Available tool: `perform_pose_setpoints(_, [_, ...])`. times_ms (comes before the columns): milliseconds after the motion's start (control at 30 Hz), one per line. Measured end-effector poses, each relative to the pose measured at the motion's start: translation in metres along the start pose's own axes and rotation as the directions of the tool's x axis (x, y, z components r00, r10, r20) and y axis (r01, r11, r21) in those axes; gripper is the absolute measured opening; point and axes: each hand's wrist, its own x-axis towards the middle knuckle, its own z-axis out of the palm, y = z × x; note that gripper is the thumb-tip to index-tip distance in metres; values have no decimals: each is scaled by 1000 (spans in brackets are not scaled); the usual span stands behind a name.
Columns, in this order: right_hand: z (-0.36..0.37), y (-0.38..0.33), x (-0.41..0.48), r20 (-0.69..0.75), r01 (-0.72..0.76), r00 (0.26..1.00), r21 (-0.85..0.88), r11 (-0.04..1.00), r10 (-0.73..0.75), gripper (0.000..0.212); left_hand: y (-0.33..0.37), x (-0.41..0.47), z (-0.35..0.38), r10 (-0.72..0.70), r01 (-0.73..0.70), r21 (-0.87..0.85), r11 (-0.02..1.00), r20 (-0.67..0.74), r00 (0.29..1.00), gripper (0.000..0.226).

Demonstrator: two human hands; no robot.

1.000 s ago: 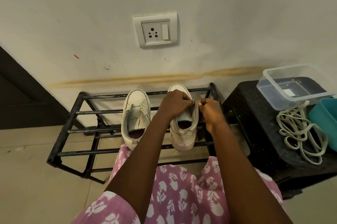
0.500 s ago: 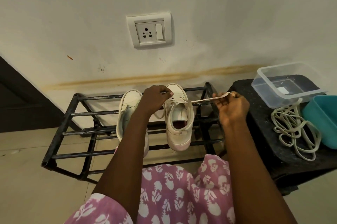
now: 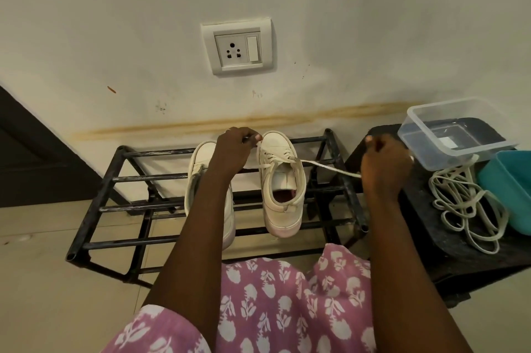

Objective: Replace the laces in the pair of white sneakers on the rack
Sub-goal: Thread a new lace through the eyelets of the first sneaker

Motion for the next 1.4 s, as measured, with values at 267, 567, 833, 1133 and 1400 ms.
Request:
perform_pose_setpoints(267, [25, -34, -37, 597, 185, 756, 202, 962, -271, 21, 7, -1, 0, 77, -82, -58, 995, -86, 993, 23])
perform_pose_setpoints(567, [17, -18, -22, 540, -92, 842, 140, 986, 2, 17, 10, -5, 5, 72, -61, -231, 971, 41, 997, 26])
perform_pose_setpoints(833, [2, 2, -9, 299, -239, 916, -129, 963, 267, 18, 8, -7, 9, 17, 37, -306, 951, 172, 985, 26])
perform_pose_setpoints(1133, [8, -8, -20, 456, -64, 856, -372, 926, 243, 24, 10, -9, 2, 136, 8, -552, 834, 219, 966, 47])
perform_pose_setpoints(1400, [19, -27, -35, 693, 9, 700, 232, 973, -171, 25, 7, -7, 0, 60, 15, -399, 917, 175, 983, 43])
